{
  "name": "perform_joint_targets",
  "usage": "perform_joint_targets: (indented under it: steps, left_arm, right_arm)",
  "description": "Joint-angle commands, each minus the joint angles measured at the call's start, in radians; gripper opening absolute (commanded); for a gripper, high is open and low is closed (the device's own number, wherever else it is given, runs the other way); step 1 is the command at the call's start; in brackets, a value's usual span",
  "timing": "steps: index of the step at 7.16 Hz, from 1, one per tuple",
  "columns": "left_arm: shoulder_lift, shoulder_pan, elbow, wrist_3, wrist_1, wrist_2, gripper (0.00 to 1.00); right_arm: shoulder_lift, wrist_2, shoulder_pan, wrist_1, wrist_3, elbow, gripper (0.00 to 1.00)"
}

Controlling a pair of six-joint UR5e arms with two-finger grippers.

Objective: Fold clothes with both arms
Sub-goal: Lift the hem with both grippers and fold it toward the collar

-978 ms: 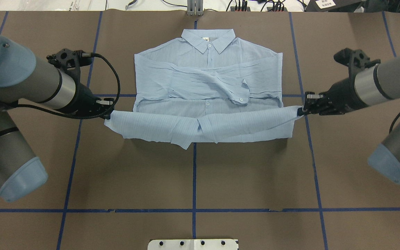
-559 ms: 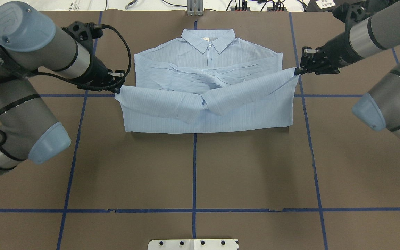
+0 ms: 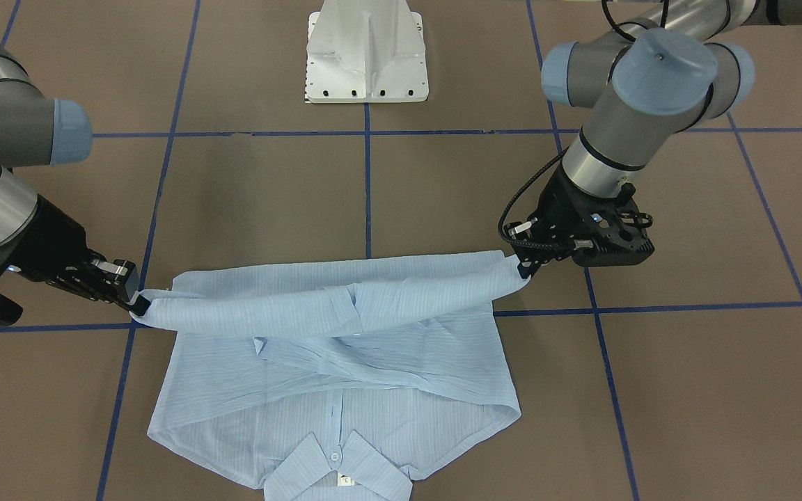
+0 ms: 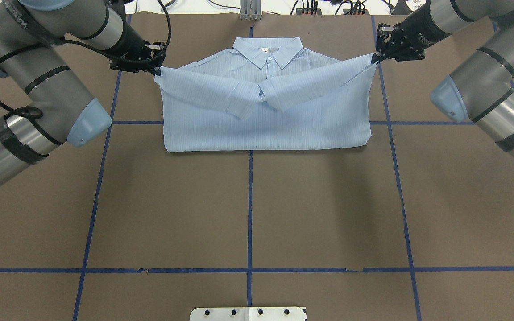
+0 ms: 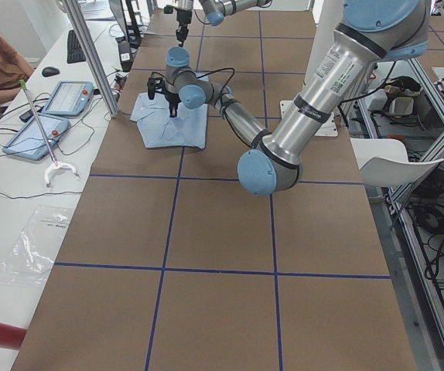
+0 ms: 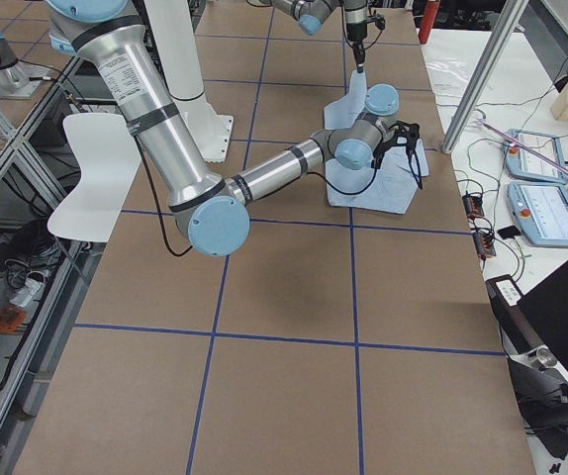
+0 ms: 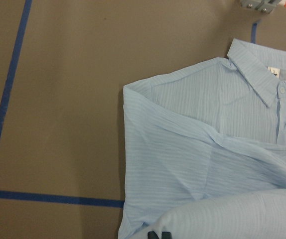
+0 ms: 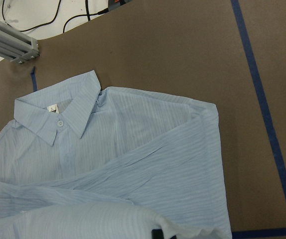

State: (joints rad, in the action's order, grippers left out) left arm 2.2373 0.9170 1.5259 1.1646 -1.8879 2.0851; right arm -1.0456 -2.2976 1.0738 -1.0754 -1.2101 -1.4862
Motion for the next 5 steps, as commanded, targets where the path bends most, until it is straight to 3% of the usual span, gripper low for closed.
perform_joint_targets:
  steps: [1,4,5]
  left_arm:
    - [0.067,0.005,-0.157,0.003,-0.095,0.0,0.0]
    - [0.094,0.003,-0.335,0.01,-0.274,-0.005,0.0]
    - [0.108,0.003,-0.393,0.01,-0.325,-0.008,0.0]
  right_arm:
    - [0.06,0.006,0.009,-0.001,0.032,0.11,0.0]
    - [0.131,0.02,-0.006,0.003,0.052,0.254,0.0]
    - [0.163,0.061,-0.027,0.005,0.057,0.295,0.0]
